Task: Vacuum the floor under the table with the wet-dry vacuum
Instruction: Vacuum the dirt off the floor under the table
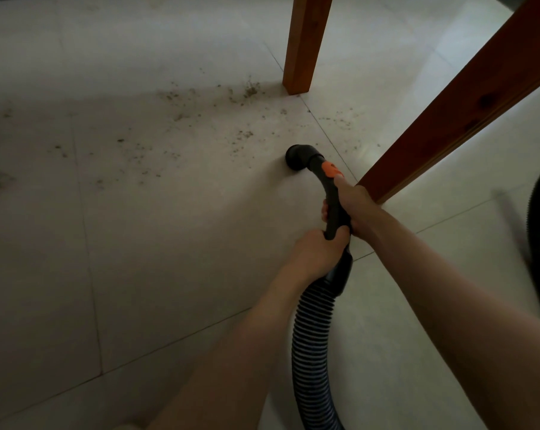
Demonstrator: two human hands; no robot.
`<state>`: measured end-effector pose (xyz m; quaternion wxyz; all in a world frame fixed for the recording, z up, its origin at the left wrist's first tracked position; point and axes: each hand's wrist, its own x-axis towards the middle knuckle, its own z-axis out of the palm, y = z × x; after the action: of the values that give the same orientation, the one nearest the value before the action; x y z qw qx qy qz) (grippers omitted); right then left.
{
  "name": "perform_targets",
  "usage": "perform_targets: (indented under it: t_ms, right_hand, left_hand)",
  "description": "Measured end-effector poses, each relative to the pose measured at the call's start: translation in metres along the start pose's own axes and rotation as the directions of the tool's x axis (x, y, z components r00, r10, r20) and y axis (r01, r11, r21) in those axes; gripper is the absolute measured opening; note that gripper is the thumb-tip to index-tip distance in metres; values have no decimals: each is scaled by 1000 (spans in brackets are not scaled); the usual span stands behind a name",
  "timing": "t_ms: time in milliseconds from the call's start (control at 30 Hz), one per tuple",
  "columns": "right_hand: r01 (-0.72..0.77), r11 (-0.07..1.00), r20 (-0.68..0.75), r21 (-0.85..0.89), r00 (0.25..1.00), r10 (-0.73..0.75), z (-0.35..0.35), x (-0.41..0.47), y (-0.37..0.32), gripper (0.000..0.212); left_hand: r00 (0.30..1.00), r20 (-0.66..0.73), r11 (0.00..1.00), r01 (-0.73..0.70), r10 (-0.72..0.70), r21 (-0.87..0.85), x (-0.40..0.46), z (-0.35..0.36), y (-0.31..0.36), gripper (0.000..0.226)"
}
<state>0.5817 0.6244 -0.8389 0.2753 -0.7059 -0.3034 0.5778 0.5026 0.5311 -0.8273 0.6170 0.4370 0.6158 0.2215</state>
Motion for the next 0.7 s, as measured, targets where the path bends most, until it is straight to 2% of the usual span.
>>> perform_targets:
  t_ms: [133, 300, 567, 700]
  right_hand:
    - [-39, 999, 145, -1, 989, 38, 7, 0, 2, 40]
    - [-52, 995, 226, -87, 972, 71, 11, -9, 1, 44]
    - [27, 992, 97, -124, 995, -15, 24, -19, -3, 46]
    - [45, 991, 146, -127, 989, -27, 35, -21, -6, 45]
  left_hand:
    - [999, 31, 999, 17, -16, -34, -6, -7, -2, 37]
    - [993, 117, 1000, 6, -6, -3, -15, -9, 5, 43]
    - [998, 62, 999, 35, -33, -26, -17, -20, -4, 45]
    - [999, 25, 997, 50, -48, -62, -17, -26, -6, 44]
